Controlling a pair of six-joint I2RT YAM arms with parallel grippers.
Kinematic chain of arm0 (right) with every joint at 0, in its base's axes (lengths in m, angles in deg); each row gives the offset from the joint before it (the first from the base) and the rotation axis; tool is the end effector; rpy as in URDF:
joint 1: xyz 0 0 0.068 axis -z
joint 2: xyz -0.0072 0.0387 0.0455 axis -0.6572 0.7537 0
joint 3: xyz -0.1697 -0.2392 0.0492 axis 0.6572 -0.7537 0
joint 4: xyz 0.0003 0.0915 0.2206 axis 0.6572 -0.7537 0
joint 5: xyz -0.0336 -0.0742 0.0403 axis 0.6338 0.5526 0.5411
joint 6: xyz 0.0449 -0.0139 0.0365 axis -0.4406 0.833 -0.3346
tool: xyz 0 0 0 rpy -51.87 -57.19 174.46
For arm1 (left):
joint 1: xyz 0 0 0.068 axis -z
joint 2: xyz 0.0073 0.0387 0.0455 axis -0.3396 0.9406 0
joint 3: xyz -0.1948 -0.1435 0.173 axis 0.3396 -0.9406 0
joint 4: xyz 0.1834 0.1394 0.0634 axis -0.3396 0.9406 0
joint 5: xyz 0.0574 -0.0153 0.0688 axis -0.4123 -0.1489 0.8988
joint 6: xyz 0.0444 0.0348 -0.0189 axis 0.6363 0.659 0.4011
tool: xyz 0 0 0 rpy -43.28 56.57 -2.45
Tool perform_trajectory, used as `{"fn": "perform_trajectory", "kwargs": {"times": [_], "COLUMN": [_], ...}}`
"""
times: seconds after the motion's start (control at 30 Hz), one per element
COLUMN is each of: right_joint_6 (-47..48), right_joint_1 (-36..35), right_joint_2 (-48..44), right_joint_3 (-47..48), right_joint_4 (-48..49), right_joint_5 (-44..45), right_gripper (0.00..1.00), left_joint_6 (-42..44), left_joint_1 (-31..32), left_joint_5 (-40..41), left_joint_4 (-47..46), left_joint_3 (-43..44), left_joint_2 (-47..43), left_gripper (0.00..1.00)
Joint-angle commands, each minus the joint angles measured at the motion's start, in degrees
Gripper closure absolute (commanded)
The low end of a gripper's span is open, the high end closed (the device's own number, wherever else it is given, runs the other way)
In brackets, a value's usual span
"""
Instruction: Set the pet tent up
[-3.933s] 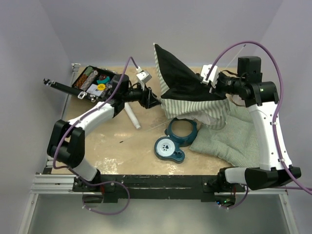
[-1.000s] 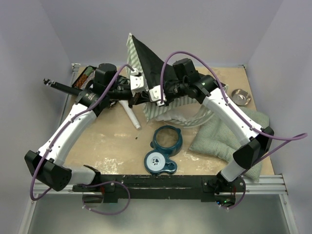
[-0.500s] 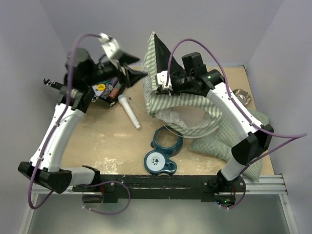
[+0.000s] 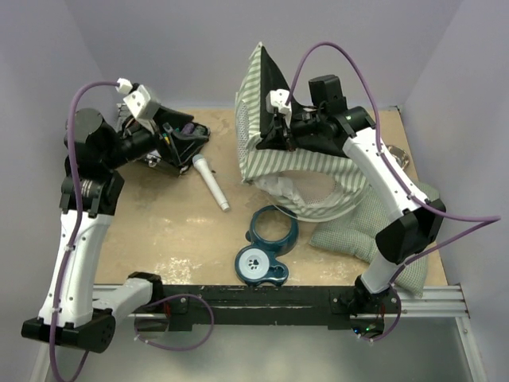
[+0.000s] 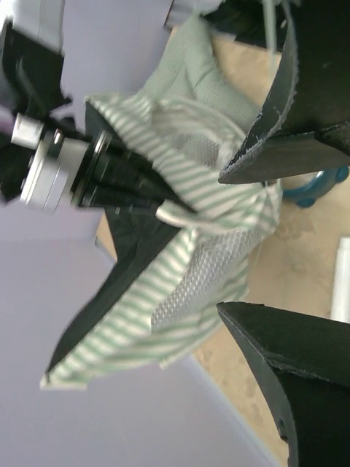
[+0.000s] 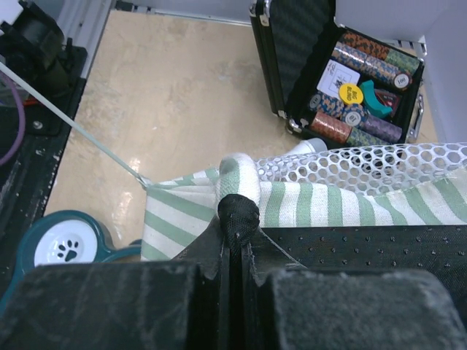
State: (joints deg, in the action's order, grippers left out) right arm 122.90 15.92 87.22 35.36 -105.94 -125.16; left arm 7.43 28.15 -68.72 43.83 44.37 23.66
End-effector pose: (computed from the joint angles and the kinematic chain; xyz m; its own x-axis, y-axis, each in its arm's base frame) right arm 0.2966 0.1805 0.4339 0.1691 -0.2985 -0.9393 -0.9853 -0.0291 -0.1682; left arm 0.1588 -0.0542 0.5073 -0.0311 -0.0675 -0.9972 0.8009 0.5953 -0.0653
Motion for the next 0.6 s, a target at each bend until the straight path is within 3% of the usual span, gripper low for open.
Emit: {"fn": "perform_trajectory", "kwargs": {"times": [0.0, 0.1, 0.2, 0.37, 0.47, 0.57], "right_joint_6": [-7.8, -8.4, -8.0, -10.1, -11.4, -13.2], "right_joint_1": [0.2, 0.5, 0.6, 0.6, 0.7, 0.6], "right_joint_2": [-1.1, -0.8, -0.4, 0.2, -0.1, -0.8], "right_joint_3": [4.3, 5.3, 6.4, 7.9, 7.4, 6.8], "right_joint_4": [4.2, 2.7, 1.1, 1.4, 2.3, 3.6], "right_joint_5": [-4.5, -4.8, -4.7, -5.5, -5.4, -4.8], "right_gripper": [1.00, 1.00, 1.00, 1.00, 1.00, 1.00], "left_joint_6": [2.4, -1.0, -1.2, -19.3, -28.5, -32.0], "left_joint_1": [-0.2, -0.8, -1.4, -1.4, -1.3, -0.1], "left_joint_5": [-13.9, -13.0, -17.5, -22.2, -23.0, -21.3], "left_joint_4": [5.5, 0.7, -4.0, -37.5, -49.0, -55.9], "left_joint_3": [0.0, -6.0, -9.3, -22.3, -23.2, -22.5], "left_joint_2": [-1.1, -6.4, -11.1, -20.7, -18.6, -15.4], "left_gripper": [0.33, 0.33, 0.34, 0.39, 0.45, 0.48]}}
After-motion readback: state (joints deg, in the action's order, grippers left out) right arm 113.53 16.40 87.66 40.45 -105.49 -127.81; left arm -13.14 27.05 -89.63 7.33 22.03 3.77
